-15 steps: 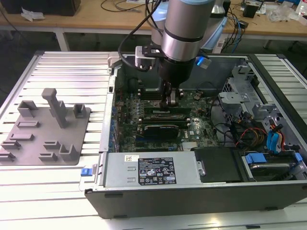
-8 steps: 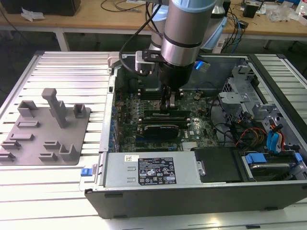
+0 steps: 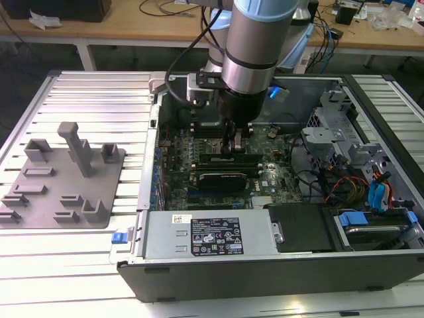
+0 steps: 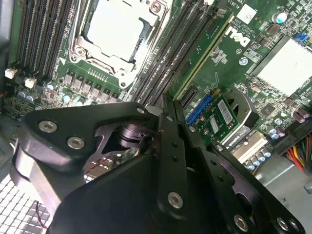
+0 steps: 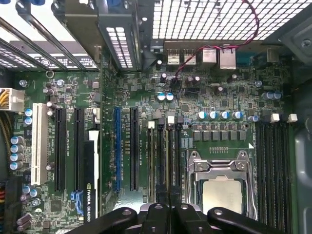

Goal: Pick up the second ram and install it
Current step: 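Insert the second ram into the second slot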

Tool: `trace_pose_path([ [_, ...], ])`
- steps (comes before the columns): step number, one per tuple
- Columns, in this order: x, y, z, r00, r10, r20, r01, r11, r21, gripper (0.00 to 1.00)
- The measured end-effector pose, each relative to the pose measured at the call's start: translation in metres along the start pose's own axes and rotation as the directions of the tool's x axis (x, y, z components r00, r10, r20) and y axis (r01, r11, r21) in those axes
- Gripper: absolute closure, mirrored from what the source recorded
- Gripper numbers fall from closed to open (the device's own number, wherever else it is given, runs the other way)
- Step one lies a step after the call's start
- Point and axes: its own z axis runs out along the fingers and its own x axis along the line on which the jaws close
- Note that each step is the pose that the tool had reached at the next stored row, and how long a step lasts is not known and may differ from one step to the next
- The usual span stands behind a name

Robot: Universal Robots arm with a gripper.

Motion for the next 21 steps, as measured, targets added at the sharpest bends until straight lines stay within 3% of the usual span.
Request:
trace_pose_path([
  [3,-0.0009,0.0031,0.0038,1.0000,-0.008,-0.0002,0.008,0.9999,0.0106,0.91],
  [8,-0.0027,0.0054,0.0096,1.0000,-0.009,-0.0003,0.009,0.9998,0.0163,0.91],
  [21,-0.0046,0.0065,0.0164,1.0000,0.002,0.0035,-0.002,0.9998,0.0180,0.91],
])
